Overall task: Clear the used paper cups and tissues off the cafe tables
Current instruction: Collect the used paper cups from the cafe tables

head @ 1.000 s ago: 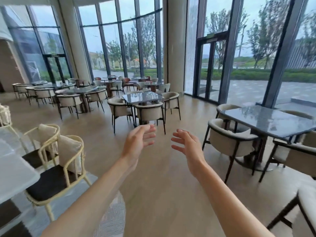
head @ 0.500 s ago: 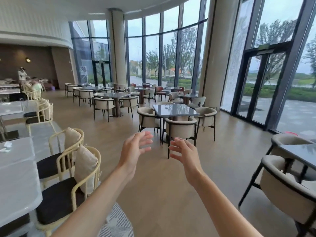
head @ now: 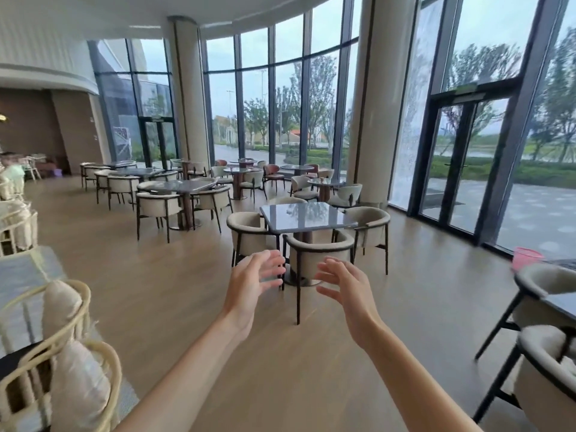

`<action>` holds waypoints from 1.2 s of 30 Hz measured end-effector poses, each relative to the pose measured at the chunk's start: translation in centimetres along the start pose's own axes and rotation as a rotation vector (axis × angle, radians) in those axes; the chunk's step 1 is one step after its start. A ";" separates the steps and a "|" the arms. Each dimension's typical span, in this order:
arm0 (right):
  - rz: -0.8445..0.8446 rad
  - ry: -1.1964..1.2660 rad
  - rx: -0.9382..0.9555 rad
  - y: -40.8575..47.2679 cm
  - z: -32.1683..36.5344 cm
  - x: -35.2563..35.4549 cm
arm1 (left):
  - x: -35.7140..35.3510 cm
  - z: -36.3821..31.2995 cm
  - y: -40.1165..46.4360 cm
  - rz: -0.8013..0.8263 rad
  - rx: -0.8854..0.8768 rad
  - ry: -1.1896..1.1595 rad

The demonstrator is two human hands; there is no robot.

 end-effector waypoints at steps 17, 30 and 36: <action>-0.001 0.026 -0.047 44.7 -8.9 5.1 | -15.4 12.1 40.2 -0.001 0.000 0.026; -0.221 -0.108 -0.044 75.0 -16.6 18.0 | -33.7 27.2 70.3 0.232 0.108 -0.020; -0.378 -0.152 -0.012 88.1 -15.6 25.2 | -44.9 31.4 84.2 0.370 0.157 -0.043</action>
Point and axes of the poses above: each hand's wrist, its own y-axis towards the middle knuckle, its own x-axis out of the back of the hand, z = x × y, the point moved 5 cm from there along y, towards the middle knuckle, and after that the axes turned 2 degrees about x, right-handed, at the moved point
